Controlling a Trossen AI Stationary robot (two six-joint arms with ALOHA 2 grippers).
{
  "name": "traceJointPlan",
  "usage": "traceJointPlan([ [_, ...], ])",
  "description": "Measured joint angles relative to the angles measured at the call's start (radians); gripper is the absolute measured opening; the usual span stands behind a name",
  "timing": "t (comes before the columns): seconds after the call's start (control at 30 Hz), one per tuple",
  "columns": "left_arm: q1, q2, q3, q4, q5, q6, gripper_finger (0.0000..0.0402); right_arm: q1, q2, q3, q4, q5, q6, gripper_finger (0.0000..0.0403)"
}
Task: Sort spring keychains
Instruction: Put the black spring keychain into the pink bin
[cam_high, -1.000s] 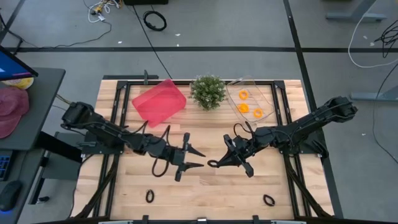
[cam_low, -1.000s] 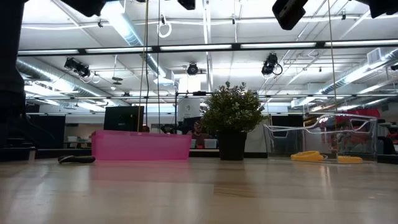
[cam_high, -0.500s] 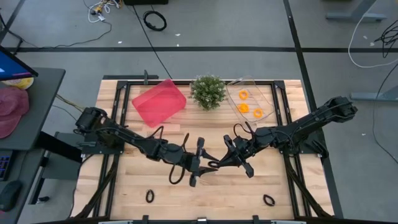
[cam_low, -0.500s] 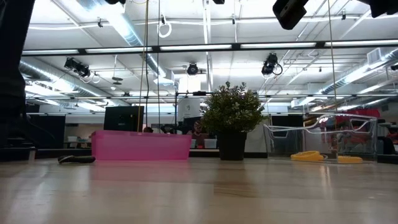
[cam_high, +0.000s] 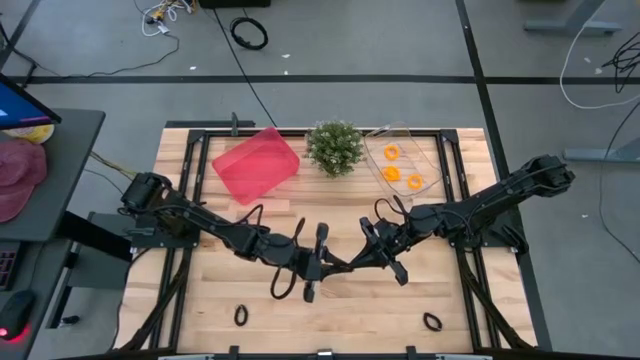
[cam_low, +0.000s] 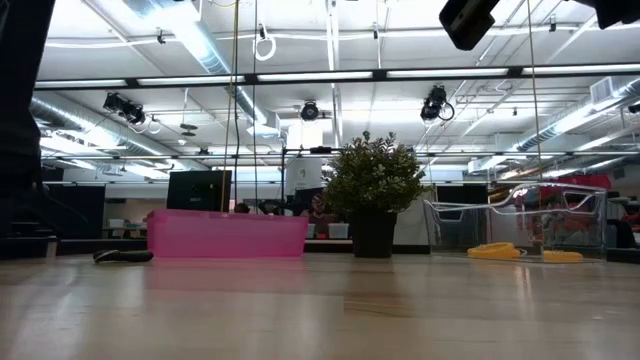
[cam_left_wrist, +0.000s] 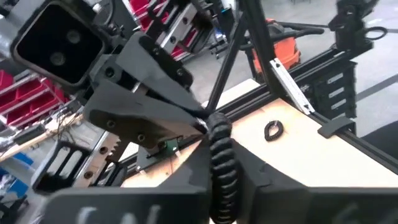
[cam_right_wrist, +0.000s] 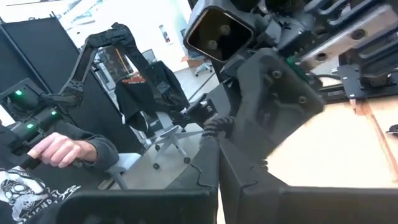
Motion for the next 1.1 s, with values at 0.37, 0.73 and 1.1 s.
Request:
traceJointPlan([
  [0.37, -0.005, 0.000, 0.000, -0.037, 0.025, 0.014, 0.0015, 0.000, 0.000, 0.000, -0.013, 0.005, 0.026, 0.0041],
  [0.73, -0.024, -0.096, -0.001, -0.243, -0.181, -0.082, 0.0015, -0.024, 0.000, 0.000, -0.012, 0.055, -0.040, 0.0146],
  [1.1, -0.067, -0.278, -0.005, -0.718, -0.406, -0.376, 0.0017, -0.117, 0.000, 0.000, -0.016, 0.060, -0.071, 0.0179],
])
